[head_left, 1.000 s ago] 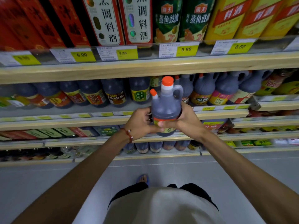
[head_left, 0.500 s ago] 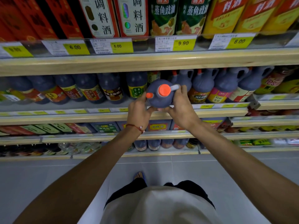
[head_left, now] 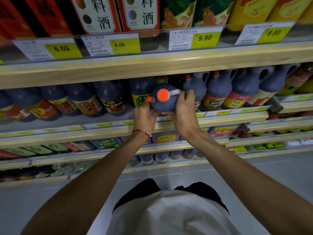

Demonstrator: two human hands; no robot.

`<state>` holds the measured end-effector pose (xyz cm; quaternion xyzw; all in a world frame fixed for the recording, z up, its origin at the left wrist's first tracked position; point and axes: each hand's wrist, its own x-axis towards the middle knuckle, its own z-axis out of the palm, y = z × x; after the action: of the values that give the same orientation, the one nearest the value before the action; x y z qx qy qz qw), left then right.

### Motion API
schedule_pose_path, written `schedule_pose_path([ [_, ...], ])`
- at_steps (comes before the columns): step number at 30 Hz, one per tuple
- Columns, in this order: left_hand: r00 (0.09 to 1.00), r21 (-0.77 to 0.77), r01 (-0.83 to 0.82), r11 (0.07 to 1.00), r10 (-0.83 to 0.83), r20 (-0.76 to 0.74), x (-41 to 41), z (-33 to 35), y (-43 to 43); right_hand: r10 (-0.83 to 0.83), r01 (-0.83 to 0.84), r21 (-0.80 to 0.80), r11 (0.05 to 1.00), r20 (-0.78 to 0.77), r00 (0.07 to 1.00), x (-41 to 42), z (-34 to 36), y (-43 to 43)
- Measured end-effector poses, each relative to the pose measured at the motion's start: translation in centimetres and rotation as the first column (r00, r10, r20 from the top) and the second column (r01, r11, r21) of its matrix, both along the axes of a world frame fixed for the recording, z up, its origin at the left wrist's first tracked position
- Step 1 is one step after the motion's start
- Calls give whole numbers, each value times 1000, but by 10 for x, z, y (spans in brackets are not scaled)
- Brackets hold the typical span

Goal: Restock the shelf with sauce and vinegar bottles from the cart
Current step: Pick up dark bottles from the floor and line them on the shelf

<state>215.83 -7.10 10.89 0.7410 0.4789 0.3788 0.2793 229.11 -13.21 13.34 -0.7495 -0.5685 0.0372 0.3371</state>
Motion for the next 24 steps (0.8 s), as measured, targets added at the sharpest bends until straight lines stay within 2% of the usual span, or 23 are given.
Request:
schedule_pose_path([
  [5, 981, -125, 101, 987, -78, 178, -2, -11, 6, -50, 51, 18, 999, -37, 998, -7, -2, 3],
  [11, 913, -275, 163, 948, -39, 406, 10, -11, 10, -82, 127, 149, 981, -274, 958, -3, 1, 4],
  [15, 921, -288, 167, 943, -45, 388, 10, -11, 12, -68, 173, 199, 965, -443, 894, -5, -4, 3],
  [18, 925, -252, 167, 953, -63, 375, 11, -8, 11, -105, 227, 206, 952, -476, 873, -5, -8, 3],
  [21, 958, -124, 56, 991, -18, 287, 12, -6, 12, -158, 256, 110, 960, -541, 826, -9, -13, 0],
  [24, 983, -27, -10, 1000, 14, 183, 14, -6, 17, -162, 213, 37, 976, -525, 835, -17, -22, -4],
])
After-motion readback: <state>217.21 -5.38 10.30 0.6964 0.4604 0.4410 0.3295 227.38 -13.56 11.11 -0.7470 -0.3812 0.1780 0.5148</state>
